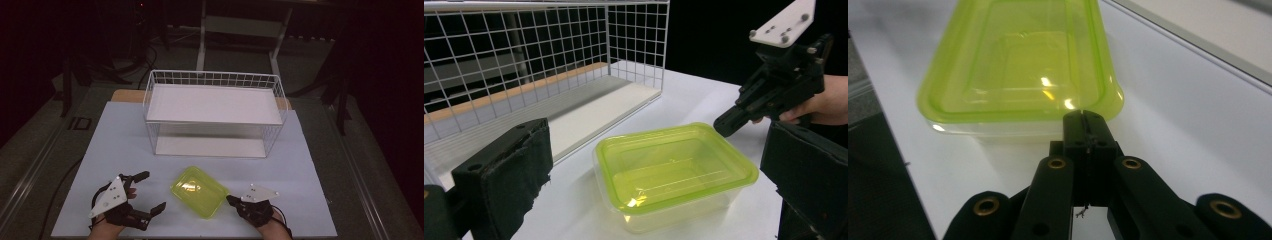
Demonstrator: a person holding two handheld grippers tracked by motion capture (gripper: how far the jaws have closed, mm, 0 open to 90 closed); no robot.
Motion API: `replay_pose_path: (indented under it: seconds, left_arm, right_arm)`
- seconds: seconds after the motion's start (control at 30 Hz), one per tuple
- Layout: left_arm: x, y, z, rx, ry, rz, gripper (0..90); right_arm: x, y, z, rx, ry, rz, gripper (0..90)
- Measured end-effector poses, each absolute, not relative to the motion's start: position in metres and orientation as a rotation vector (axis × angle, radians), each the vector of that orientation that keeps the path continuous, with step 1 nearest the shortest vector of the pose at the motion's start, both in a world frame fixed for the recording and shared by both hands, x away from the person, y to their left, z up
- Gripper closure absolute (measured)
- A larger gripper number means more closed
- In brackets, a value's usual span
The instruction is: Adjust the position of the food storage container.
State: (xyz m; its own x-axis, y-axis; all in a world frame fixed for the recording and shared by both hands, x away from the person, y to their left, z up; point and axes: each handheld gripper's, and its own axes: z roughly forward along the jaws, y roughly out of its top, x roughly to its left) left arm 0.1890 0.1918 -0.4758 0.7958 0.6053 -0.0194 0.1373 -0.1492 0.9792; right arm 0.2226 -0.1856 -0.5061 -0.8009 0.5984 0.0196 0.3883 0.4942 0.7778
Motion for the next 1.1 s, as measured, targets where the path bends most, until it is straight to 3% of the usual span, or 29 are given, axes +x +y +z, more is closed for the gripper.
replay_pose_path:
  seconds: [0.63,1.1]
  left_arm:
    - [0.191,0.191,-0.478,1.688,0.589,0.423,0.8]
    - [0.192,0.189,-0.481,1.699,0.575,0.377,0.8]
  right_arm:
    - [0.258,-0.176,-0.510,0.829,2.446,1.192,90.0]
    - [0.252,-0.178,-0.514,0.872,2.532,1.186,89.9]
